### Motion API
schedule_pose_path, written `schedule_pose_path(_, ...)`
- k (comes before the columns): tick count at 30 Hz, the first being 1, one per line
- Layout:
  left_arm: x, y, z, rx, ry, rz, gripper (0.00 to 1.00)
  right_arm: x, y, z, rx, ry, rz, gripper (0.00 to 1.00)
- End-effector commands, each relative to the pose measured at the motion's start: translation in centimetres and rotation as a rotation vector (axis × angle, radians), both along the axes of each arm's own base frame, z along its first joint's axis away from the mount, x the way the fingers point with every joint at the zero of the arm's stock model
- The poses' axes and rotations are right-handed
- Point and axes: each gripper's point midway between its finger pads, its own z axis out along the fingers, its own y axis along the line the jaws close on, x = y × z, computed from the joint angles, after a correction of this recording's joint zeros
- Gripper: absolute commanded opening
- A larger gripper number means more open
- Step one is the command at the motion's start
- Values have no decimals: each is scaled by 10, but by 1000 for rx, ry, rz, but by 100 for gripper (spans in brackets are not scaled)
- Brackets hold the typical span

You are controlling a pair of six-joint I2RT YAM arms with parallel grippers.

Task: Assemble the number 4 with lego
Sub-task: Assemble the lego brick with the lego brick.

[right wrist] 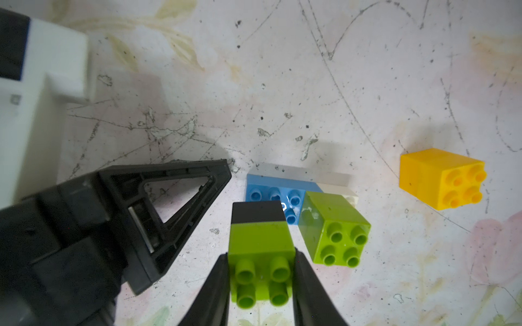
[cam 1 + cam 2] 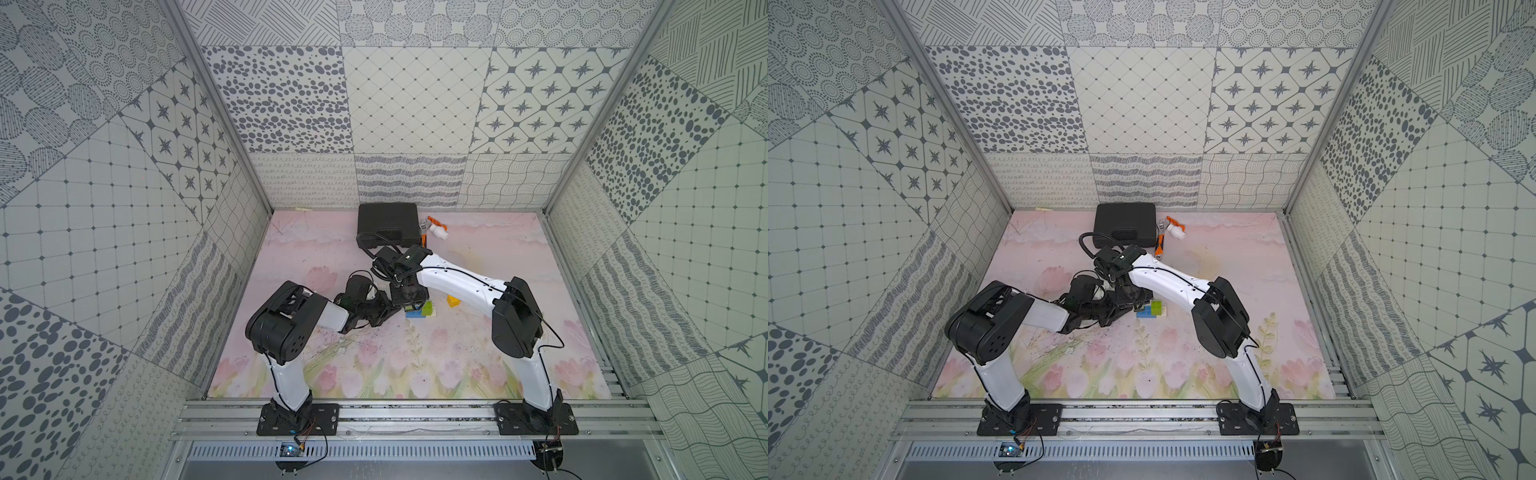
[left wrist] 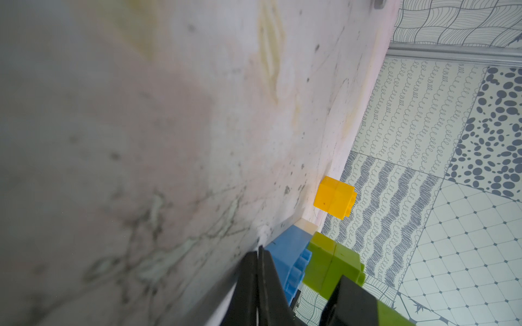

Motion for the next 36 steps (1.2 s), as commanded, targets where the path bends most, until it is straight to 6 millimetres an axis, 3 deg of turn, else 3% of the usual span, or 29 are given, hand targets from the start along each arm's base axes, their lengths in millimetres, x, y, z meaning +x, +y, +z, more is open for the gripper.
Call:
schedule_pose_path(1,-44,47,-67,268,276,78,6,2,-1,-11,-15,8,-32,7)
schedule_pose_path(26,-44,45,-68,265,279,70,6,2,-17,-34,-48,17,-138,5)
schedule_pose_path(36,-44,45,-68,266,278,69,6,-11,-25,-64,-86,72,-132,3)
